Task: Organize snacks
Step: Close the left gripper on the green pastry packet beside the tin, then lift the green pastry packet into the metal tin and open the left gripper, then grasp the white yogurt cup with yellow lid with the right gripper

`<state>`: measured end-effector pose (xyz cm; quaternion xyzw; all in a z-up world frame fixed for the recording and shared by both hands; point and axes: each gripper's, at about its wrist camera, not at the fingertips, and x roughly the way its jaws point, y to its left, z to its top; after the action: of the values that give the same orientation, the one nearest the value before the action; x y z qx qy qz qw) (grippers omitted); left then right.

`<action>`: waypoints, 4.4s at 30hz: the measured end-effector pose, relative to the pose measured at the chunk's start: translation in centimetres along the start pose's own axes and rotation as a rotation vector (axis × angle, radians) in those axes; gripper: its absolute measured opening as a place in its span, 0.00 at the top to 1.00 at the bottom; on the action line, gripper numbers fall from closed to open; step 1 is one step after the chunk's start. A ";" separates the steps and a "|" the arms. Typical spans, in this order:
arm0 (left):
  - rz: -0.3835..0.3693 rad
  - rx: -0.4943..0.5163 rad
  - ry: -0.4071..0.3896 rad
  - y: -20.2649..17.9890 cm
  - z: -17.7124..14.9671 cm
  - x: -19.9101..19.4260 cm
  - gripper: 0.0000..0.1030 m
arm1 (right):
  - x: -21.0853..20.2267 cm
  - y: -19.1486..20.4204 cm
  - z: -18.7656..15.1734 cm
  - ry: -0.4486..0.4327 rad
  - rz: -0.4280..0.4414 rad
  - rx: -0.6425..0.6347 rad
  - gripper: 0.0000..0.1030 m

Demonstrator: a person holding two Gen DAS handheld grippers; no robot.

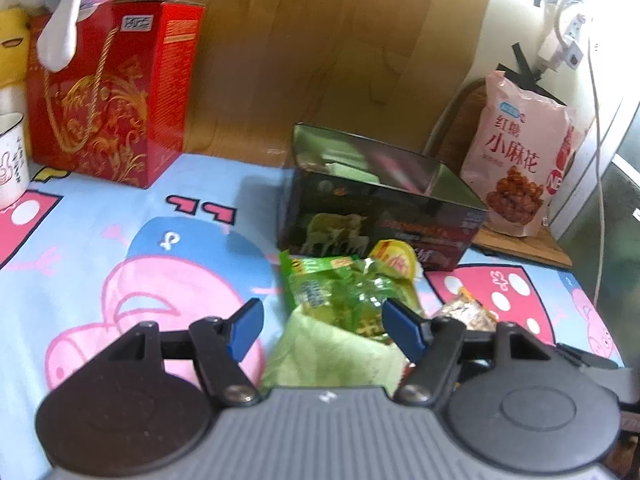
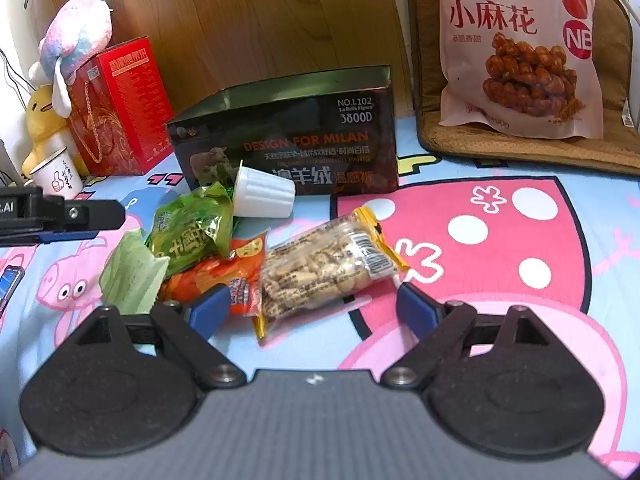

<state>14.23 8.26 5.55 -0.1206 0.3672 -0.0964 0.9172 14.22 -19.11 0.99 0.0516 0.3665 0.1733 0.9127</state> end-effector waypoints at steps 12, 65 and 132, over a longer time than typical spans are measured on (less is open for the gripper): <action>0.019 -0.027 0.012 1.6 -0.5 0.3 0.35 | 0.4 0.8 0.4 -0.001 -0.023 -0.028 0.11; -0.219 -0.088 0.094 4.6 -2.5 2.3 0.40 | 0.9 7.7 -0.8 -0.004 0.372 -0.255 0.64; -0.249 -0.037 0.054 0.8 -6.1 -2.2 0.29 | -2.8 4.2 -5.1 -0.083 0.267 -0.190 0.40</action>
<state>8.45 8.69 2.48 -0.1797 0.3756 -0.2060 0.8855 7.64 -16.29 0.00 0.0204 0.3005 0.3245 0.8967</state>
